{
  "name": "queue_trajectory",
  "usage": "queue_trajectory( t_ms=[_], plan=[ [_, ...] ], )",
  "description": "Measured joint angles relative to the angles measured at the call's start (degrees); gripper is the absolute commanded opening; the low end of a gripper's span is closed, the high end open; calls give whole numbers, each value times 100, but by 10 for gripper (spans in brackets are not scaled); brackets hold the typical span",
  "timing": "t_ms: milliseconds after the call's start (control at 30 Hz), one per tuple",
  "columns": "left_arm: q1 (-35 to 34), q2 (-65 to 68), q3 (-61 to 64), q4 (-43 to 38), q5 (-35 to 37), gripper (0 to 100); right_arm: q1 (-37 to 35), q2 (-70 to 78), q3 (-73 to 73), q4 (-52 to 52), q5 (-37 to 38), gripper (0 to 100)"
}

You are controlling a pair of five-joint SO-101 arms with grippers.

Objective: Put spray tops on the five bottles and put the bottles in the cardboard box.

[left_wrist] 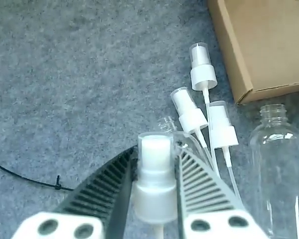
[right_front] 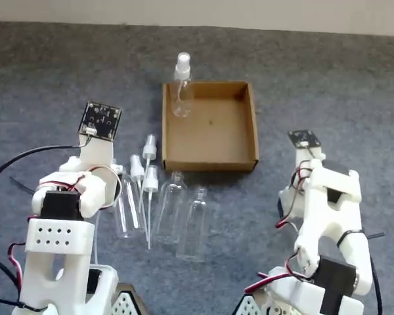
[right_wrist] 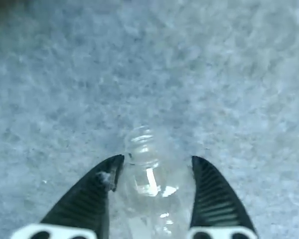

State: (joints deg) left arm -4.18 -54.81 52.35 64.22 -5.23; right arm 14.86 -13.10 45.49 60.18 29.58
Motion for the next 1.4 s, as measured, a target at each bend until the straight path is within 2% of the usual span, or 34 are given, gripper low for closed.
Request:
queue_trajectory(
  t_ms=[200,333,533,700,800,1033,1167,1400],
  plan=[
    [0,0,0,-18,0,5,440,0,-149,0,378,4],
    [0,0,0,-18,0,5,765,0,-730,0,255,4],
    [0,0,0,-18,0,5,897,413,-1714,0,-466,4],
    [0,0,0,-18,0,5,941,1723,-2796,26,-1319,5],
    [0,0,0,-18,0,5,932,2567,-3464,334,-1556,12],
    [0,0,0,-18,0,5,914,3516,-4475,923,-1609,176],
    [0,0,0,-18,0,5,826,3543,-4563,1213,-1565,181],
    [0,0,18,-18,0,5,589,3543,-4563,1855,-1037,184]
  ],
)
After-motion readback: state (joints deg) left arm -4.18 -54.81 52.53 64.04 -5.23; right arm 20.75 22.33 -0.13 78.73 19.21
